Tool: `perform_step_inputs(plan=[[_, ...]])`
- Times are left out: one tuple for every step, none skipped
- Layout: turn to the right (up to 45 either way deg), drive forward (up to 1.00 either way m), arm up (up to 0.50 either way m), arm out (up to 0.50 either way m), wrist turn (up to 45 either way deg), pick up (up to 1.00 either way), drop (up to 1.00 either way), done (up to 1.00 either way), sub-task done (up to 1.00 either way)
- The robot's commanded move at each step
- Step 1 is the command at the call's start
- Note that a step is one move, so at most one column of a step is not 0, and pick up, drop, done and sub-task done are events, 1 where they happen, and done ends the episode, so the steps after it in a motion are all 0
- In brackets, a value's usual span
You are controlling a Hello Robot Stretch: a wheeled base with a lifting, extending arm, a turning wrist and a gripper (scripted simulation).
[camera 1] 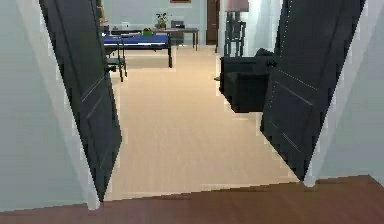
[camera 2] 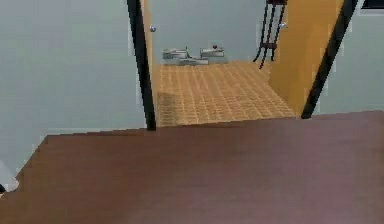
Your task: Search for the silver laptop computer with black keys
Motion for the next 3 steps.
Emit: perform_step_inputs(plan=[[0.0, 1.00, 0.00, 0.00, 0.0, 0.00, 0.00, 0.00, 0.00], [0.0, 1.00, 0.00, 0.00, 0.0, 0.00, 0.00, 0.00, 0.00], [-3.0, 0.00, 0.00, 0.00, 0.0, 0.00, 0.00, 0.00, 0.00]])
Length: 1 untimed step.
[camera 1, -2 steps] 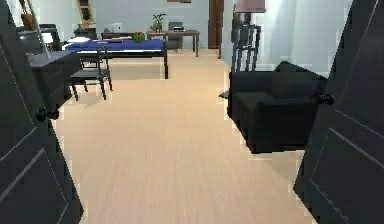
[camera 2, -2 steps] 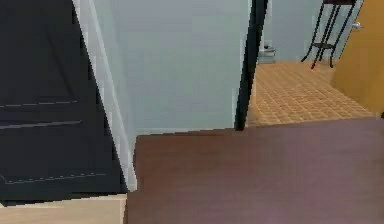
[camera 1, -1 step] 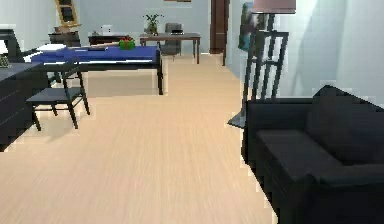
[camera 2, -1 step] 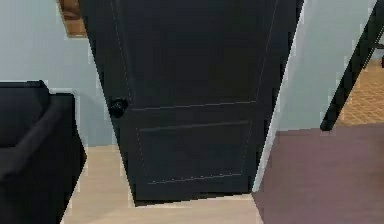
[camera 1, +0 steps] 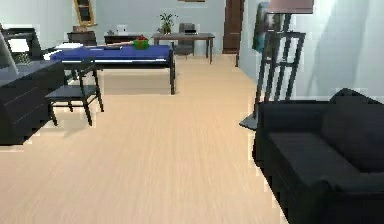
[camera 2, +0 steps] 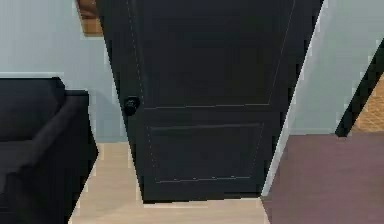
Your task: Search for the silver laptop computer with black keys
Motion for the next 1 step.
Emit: perform_step_inputs(plan=[[0.0, 1.00, 0.00, 0.00, 0.0, 0.00, 0.00, 0.00, 0.00]])
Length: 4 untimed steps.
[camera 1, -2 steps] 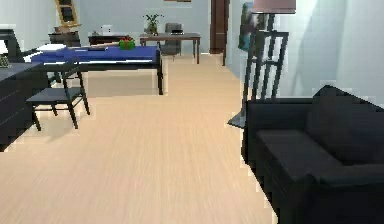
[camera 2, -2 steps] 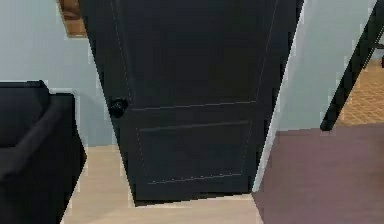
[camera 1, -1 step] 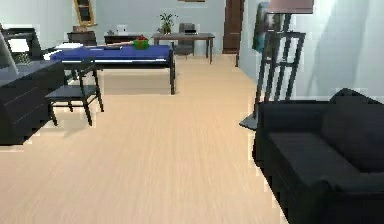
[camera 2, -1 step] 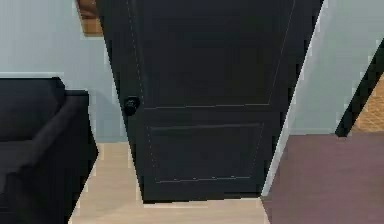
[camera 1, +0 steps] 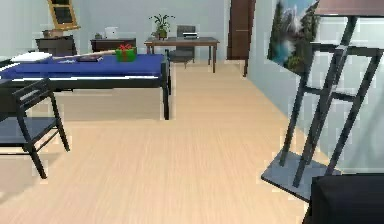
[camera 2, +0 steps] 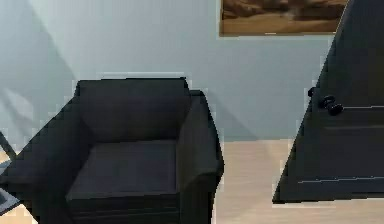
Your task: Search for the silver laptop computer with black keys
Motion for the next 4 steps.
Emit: perform_step_inputs(plan=[[0.0, 1.00, 0.00, 0.00, 0.0, 0.00, 0.00, 0.00, 0.00], [0.0, 0.95, 0.00, 0.00, 0.0, 0.00, 0.00, 0.00, 0.00], [39.0, 0.00, 0.00, 0.00, 0.0, 0.00, 0.00, 0.00, 0.00], [0.0, 0.65, 0.00, 0.00, 0.0, 0.00, 0.00, 0.00, 0.00]])
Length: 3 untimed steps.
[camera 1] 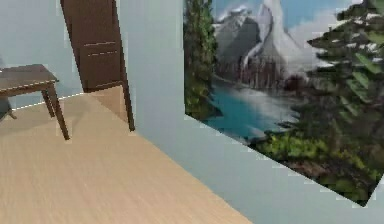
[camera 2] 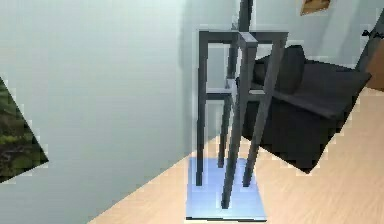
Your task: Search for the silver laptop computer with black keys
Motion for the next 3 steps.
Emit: perform_step_inputs(plan=[[-24.0, 0.00, 0.00, 0.00, 0.0, 0.00, 0.00, 0.00, 0.00], [0.0, 1.00, 0.00, 0.00, 0.0, 0.00, 0.00, 0.00, 0.00], [0.0, 1.00, 0.00, 0.00, 0.0, 0.00, 0.00, 0.00, 0.00]])
